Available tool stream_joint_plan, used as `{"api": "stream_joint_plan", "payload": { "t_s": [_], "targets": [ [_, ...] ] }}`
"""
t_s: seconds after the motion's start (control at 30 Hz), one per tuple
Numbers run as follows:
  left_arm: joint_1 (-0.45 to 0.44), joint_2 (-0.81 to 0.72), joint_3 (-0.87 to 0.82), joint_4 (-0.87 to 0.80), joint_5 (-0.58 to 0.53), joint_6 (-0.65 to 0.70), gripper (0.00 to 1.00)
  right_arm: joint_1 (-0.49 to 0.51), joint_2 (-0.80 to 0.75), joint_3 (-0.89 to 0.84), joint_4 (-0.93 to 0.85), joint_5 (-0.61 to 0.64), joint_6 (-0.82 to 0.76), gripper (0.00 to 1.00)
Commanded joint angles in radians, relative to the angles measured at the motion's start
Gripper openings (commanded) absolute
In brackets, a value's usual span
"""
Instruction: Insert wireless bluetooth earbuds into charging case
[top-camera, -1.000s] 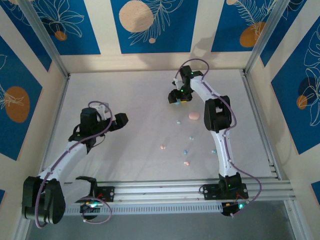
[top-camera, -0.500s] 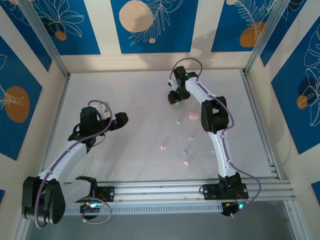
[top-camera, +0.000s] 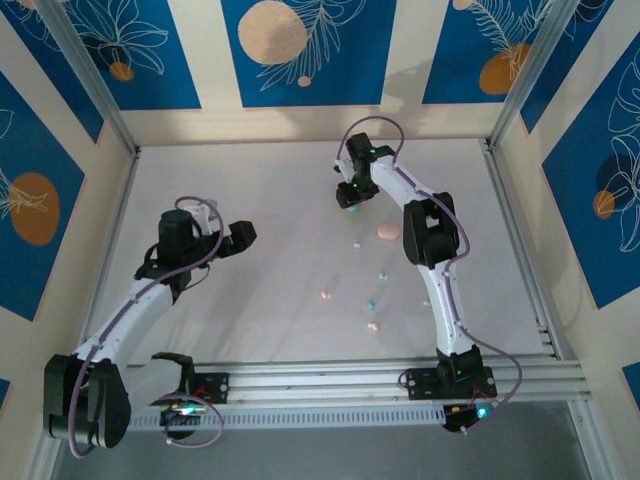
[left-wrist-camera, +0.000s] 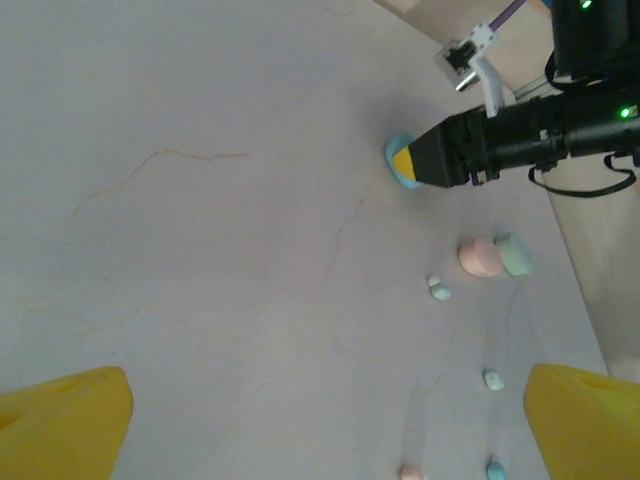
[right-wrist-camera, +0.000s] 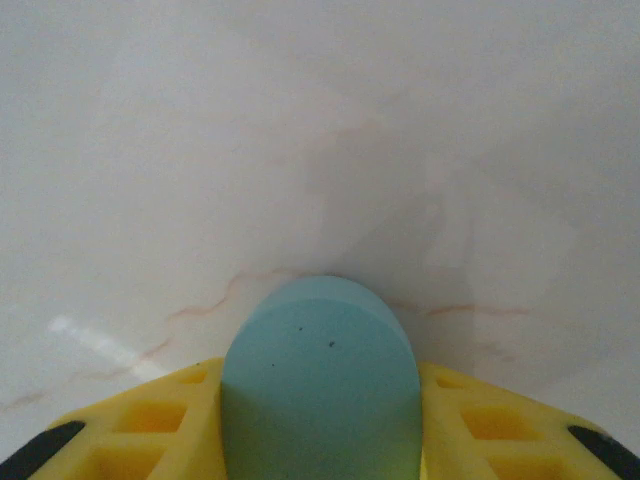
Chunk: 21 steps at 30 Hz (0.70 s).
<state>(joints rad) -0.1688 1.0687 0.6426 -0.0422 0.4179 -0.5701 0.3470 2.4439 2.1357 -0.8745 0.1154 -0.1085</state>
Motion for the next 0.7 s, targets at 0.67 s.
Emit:
{"api": "stream_joint_plan", "payload": {
  "t_s": [0.67],
  "targets": [
    [-0.343, 0.073, 0.261, 0.101, 0.024, -0.260, 0.90, 0.241, -1.123, -1.061, 0.803, -0.450, -0.352, 0.35]
  ]
}}
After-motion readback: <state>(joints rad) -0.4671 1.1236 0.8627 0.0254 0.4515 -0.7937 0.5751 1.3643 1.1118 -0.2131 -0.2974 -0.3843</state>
